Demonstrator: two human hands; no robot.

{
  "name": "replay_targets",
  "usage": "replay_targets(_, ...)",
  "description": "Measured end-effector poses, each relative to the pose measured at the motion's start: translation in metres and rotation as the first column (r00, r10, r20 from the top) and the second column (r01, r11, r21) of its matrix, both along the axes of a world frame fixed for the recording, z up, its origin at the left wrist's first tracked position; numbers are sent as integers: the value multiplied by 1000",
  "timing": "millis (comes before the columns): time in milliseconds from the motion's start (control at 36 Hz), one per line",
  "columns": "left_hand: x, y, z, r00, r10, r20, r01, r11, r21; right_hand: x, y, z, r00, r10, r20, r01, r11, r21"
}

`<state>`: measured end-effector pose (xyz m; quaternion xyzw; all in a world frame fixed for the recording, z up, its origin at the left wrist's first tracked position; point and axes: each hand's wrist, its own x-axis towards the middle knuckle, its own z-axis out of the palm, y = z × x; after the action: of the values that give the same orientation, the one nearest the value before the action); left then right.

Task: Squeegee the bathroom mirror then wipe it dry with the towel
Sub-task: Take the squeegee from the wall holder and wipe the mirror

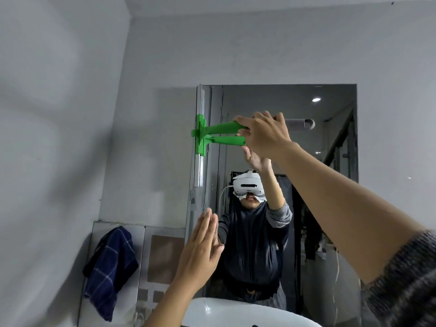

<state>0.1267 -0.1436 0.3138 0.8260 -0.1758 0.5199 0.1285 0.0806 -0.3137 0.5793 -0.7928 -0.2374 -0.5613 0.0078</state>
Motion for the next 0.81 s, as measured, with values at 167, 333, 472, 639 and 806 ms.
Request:
replay_targets(167, 1, -2, 0, 1000, 0, 25, 0, 1000, 1, -9, -32, 3, 998, -24, -54, 26, 999, 38)
replay_targets(333, 3, -1, -1, 999, -9, 40, 10, 1000, -24, -16, -68, -4, 994, -54, -100, 63, 994, 92)
replay_targets(472, 3, -1, 1, 1000, 19, 22, -18, 1000, -19, -20, -98, -9, 989, -66, -136, 86, 985, 150)
replay_targets(639, 3, 0, 1, 1000, 20, -20, -21, 999, -43, -22, -133, -20, 980, -70, -185, 112, 967, 227)
replay_targets(806, 3, -3, 2, 999, 32, -36, -34, 998, -49, -27, -152, -37, 978, -56, -201, 114, 951, 289)
